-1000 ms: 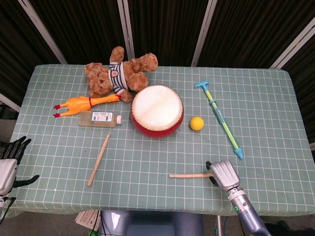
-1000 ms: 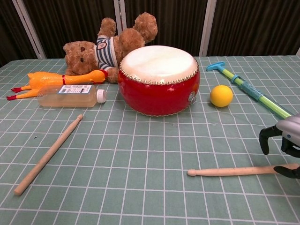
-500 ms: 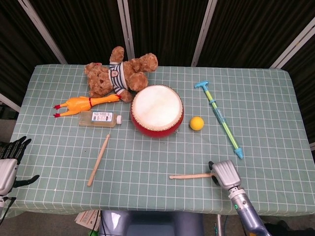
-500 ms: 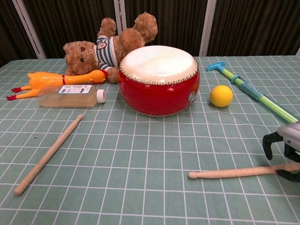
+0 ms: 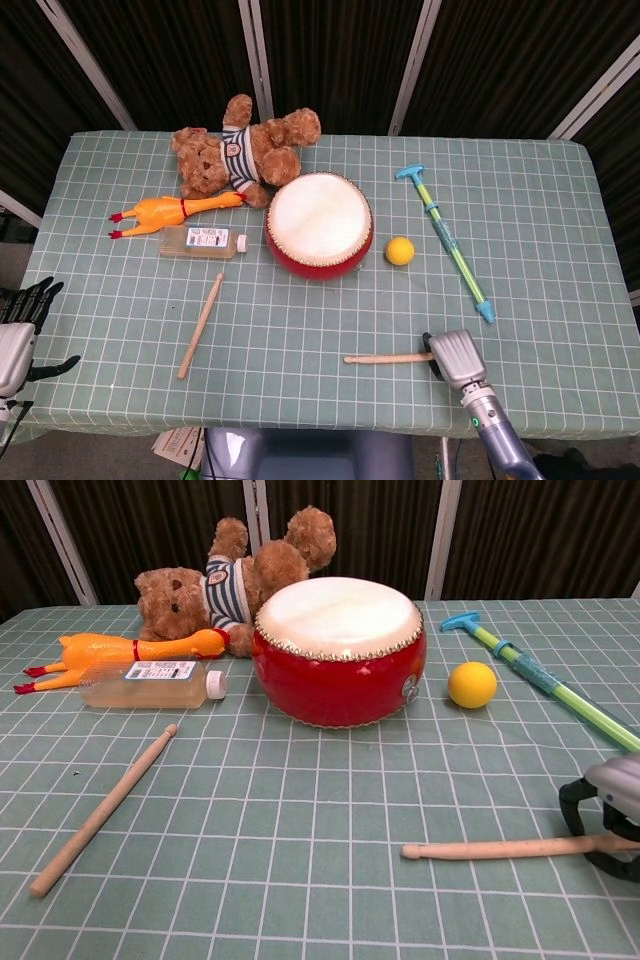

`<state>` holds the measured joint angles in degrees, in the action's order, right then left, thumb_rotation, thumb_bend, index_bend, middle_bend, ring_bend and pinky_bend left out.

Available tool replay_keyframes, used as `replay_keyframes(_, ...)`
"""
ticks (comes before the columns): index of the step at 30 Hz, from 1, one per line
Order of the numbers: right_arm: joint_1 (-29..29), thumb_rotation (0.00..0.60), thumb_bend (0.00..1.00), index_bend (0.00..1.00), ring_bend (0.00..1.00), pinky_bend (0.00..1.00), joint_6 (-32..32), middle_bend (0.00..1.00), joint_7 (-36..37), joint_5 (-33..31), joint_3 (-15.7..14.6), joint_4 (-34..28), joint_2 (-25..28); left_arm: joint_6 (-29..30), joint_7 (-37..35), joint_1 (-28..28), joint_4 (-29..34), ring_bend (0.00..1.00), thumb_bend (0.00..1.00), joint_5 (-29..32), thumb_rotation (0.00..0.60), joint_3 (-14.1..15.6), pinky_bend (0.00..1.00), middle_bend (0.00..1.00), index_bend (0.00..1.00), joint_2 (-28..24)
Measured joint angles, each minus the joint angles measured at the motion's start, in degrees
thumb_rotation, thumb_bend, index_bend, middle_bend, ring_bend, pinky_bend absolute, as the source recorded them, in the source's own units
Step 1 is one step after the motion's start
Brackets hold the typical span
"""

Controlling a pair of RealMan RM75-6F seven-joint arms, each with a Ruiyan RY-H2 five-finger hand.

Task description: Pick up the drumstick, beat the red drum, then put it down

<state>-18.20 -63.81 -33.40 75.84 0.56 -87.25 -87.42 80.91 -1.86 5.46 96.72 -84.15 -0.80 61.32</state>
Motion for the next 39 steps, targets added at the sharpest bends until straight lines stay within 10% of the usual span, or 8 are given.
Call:
replay_keyframes(6, -0.1, 0.600, 0.57, 0.87, 1.00, 0.99, -0.2, 1.00, 0.0, -0.1, -0.3, 0.0, -0.1, 0.0, 0.0, 0.0, 0.0, 0.00, 0.02, 0.0, 0.600, 0.0, 0.03, 0.00, 0.00, 0.0)
replay_keyframes(21, -0.6, 0.600, 0.59, 0.95, 1.00, 0.99, -1.0, 1.00, 0.1, -1.5, 1.0, -5.7, 3.6, 0.0, 0.2, 0.0, 0.1, 0.00, 0.02, 0.1, 0.600, 0.0, 0.03, 0.00, 0.00, 0.0)
replay_keyframes(39, -3.5, 0.600, 0.64, 0.97, 1.00, 0.99, -3.4, 1.00, 2.7, -27.2, 16.5, -20.6, 14.3, -0.4, -0.2, 0.1, 0.1, 0.00, 0.02, 0.2, 0.600, 0.1, 0.03, 0.00, 0.00, -0.2)
